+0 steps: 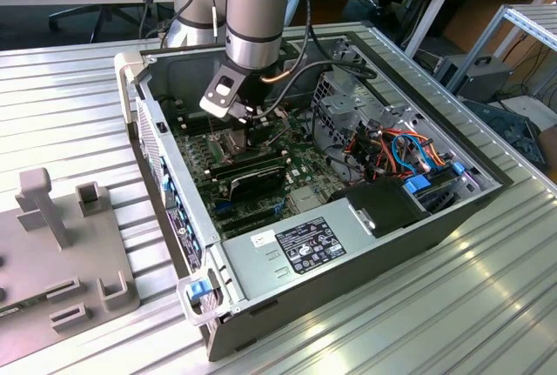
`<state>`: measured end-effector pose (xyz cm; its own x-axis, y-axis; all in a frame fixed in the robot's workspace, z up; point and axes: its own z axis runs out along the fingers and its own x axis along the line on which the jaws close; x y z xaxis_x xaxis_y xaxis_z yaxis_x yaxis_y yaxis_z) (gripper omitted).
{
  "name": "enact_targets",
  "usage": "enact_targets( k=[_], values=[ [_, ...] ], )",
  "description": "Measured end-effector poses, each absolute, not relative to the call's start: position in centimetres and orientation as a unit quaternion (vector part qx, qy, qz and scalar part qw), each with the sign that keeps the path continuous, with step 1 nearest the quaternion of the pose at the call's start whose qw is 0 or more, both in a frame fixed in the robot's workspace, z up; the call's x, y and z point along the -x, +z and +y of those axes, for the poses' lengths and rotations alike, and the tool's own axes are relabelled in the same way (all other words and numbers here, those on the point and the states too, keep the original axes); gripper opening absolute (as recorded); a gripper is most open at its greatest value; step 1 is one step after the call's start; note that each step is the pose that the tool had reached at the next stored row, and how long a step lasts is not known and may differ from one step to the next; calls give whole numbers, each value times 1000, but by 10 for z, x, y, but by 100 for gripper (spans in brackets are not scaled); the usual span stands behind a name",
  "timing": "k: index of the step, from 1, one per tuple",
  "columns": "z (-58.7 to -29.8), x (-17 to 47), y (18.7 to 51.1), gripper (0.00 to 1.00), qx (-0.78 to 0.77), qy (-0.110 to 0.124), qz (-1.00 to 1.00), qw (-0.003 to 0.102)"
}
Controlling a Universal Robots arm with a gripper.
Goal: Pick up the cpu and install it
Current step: 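Place the cpu into insertion slot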
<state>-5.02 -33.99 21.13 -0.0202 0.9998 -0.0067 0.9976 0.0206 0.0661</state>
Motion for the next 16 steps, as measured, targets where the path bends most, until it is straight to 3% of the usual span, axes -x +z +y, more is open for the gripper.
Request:
enact_targets(
  k=[16],
  values=[
    [-340, 50, 216, 55, -698, 21, 715, 26]
  ],
)
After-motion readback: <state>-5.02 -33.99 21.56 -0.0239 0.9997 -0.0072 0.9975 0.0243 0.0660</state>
